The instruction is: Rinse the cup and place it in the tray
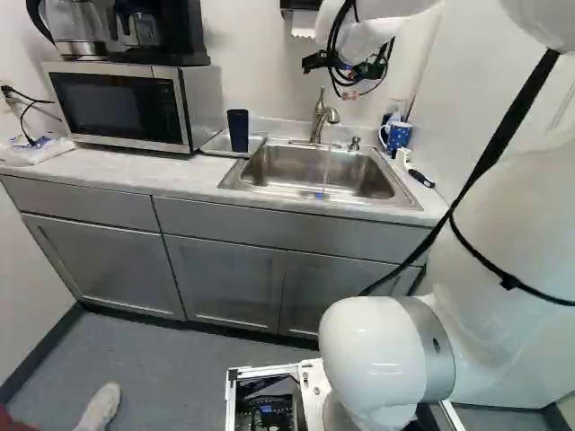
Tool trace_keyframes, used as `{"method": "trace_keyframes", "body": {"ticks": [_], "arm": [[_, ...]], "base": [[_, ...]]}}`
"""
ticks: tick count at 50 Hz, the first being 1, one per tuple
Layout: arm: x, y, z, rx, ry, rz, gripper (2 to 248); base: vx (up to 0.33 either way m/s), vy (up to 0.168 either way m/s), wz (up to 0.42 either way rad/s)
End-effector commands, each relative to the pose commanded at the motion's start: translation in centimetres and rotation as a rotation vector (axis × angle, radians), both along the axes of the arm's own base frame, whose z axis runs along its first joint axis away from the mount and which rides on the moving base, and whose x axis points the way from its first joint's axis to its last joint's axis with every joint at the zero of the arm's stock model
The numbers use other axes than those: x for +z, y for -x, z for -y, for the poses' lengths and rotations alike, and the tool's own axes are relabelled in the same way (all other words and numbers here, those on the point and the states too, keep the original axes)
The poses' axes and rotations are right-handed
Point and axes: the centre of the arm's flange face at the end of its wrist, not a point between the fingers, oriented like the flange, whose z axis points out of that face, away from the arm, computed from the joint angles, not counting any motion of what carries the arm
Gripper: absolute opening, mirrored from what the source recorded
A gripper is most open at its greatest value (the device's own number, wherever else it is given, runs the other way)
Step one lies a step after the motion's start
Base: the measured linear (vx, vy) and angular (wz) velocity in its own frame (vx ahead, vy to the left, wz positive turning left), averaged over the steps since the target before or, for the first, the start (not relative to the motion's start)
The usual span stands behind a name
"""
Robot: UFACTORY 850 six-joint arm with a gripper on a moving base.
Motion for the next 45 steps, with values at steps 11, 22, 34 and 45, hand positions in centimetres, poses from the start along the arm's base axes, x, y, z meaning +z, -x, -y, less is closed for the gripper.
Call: {"method": "trace_keyframes", "body": {"ticks": [11,22,34,45], "arm": [[0.6,-2.2,-0.9,0.018,0.004,0.06,247],[1.0,-4.1,-1.6,0.032,0.006,0.104,247],[1.2,-6.1,-2.2,0.043,0.007,0.131,247],[1.3,-8.1,-2.7,0.052,0.007,0.158,247]], "base": [[0.0,0.0,0.0],[0.0,0.0,0.0],[0.0,0.0,0.0],[0.0,0.0,0.0]]}}
